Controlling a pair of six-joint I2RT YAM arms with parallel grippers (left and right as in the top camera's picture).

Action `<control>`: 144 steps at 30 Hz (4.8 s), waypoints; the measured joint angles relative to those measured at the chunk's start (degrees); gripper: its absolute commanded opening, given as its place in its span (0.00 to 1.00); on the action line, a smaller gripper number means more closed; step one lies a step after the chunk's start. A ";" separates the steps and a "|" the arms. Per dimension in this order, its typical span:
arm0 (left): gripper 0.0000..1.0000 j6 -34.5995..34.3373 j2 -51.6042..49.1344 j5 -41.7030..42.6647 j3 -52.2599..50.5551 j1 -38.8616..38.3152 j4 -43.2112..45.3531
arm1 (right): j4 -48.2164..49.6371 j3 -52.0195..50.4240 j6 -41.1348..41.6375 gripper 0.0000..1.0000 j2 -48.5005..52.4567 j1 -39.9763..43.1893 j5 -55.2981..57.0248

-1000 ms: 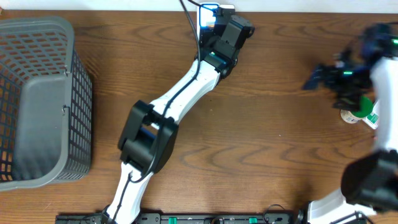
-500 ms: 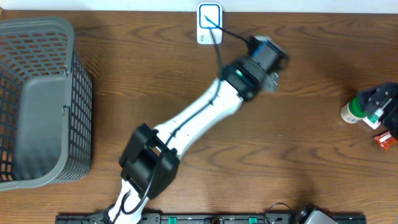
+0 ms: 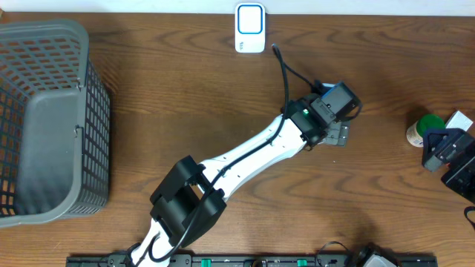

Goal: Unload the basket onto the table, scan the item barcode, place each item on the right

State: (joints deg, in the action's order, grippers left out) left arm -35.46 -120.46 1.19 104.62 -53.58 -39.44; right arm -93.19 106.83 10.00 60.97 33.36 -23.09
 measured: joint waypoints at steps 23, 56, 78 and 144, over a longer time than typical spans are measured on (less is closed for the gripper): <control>0.97 -0.57 27.82 -3.15 -0.55 29.27 -17.75 | 15.63 -11.87 3.15 0.99 26.45 -18.97 -0.13; 0.97 3.56 37.57 -16.17 -0.46 36.30 -32.48 | 20.98 -6.25 39.39 0.90 67.21 -53.22 22.62; 0.97 2.34 41.62 -27.93 -0.74 36.30 -14.60 | 12.76 -4.81 30.38 0.33 71.76 -49.42 24.20; 0.97 29.83 119.97 -19.30 -50.69 58.16 27.30 | 48.22 -5.57 3.15 0.99 40.68 18.45 13.07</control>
State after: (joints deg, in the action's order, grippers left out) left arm -5.63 -0.49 -18.11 53.93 4.58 -12.14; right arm -44.97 101.25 13.15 101.65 51.81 -10.02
